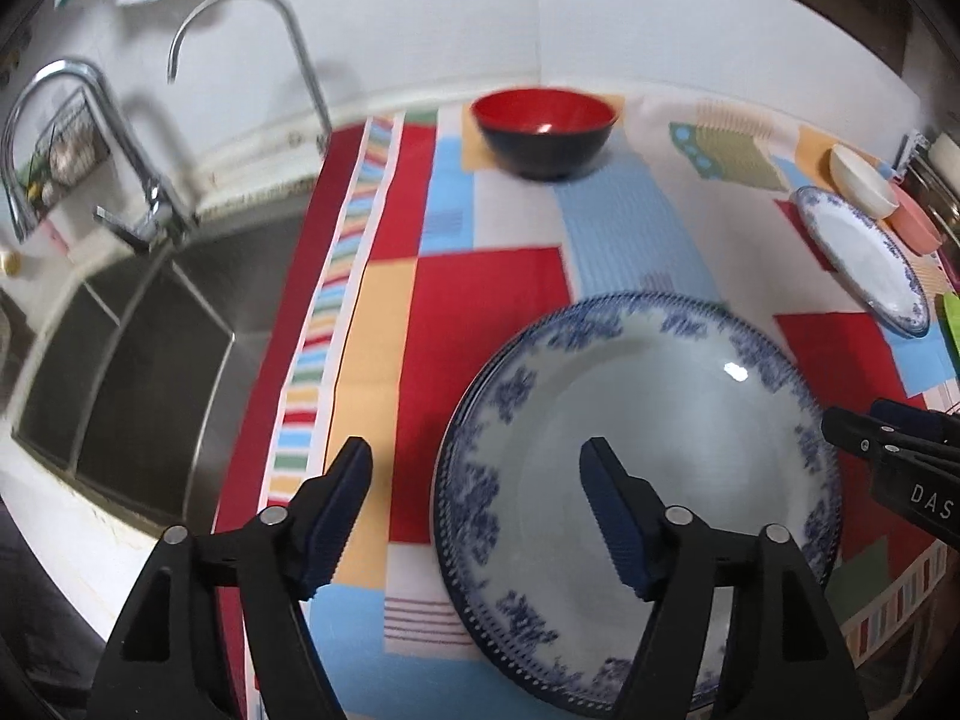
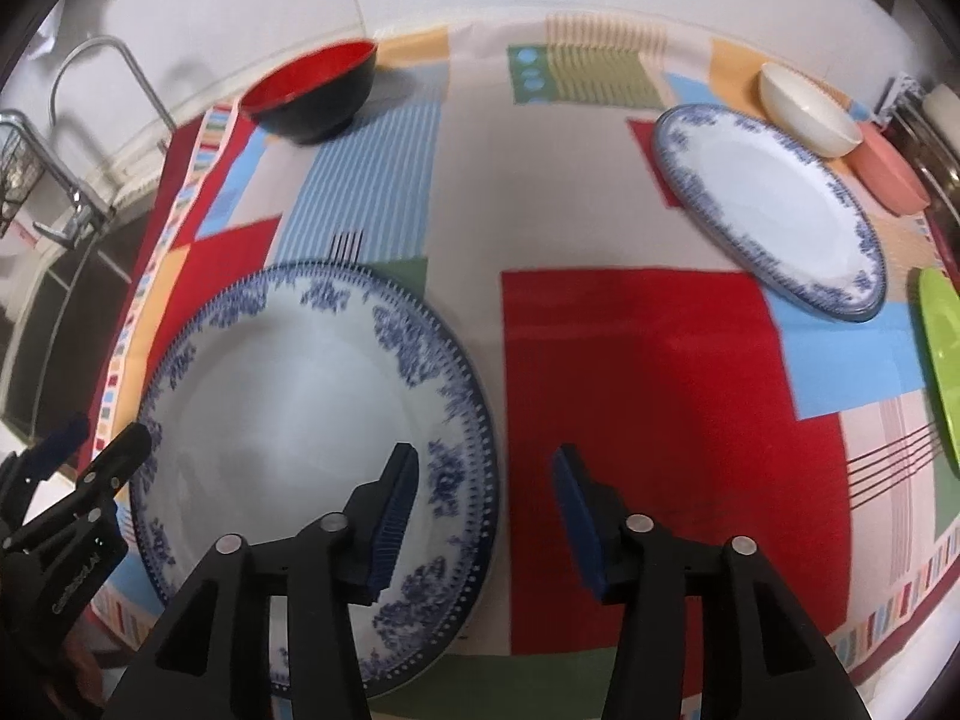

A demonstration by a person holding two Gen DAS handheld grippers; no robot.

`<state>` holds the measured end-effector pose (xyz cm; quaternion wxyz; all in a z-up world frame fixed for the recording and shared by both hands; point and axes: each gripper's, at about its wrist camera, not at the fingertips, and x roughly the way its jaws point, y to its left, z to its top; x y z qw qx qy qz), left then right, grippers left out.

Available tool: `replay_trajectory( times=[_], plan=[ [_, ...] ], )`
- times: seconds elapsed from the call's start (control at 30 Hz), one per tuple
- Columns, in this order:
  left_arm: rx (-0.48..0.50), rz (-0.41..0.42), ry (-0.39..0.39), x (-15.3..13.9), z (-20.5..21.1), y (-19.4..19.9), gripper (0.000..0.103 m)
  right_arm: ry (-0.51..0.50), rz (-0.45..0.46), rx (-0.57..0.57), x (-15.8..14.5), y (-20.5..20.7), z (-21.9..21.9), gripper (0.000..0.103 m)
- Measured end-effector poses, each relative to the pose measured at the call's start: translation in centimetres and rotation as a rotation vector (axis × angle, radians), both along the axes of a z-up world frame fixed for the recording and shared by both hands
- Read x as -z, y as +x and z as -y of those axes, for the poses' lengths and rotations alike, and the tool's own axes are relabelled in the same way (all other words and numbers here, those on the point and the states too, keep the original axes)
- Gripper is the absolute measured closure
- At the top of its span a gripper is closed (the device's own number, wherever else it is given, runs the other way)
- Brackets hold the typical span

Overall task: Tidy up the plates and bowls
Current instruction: 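Lift the plate with both grippers and carry it toward the sink edge, then lower the plate onto the tablecloth and open both grippers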

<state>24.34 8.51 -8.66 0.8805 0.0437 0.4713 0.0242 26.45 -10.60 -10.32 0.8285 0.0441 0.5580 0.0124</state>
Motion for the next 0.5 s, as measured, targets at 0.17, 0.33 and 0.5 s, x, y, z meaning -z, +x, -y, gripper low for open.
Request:
replay_trajectory(
  times=[0.17,0.33,0.5],
  plan=[
    [0.059,0.041,-0.007,-1.8,2.0,0.4,0.022,-0.018,0.067,0.042,-1.7,-0.5,1.9,0.042],
    [0.110,0.085,-0.016,-3.5,4.8,1.1,0.018,-0.040,0.114,0.082,-3.1,-0.9,4.0,0.037],
    [0.145,0.137,-0.015,-5.1,7.8,1.5,0.011,-0.042,0.139,0.123,-4.1,-1.1,7.0,0.033]
  ],
)
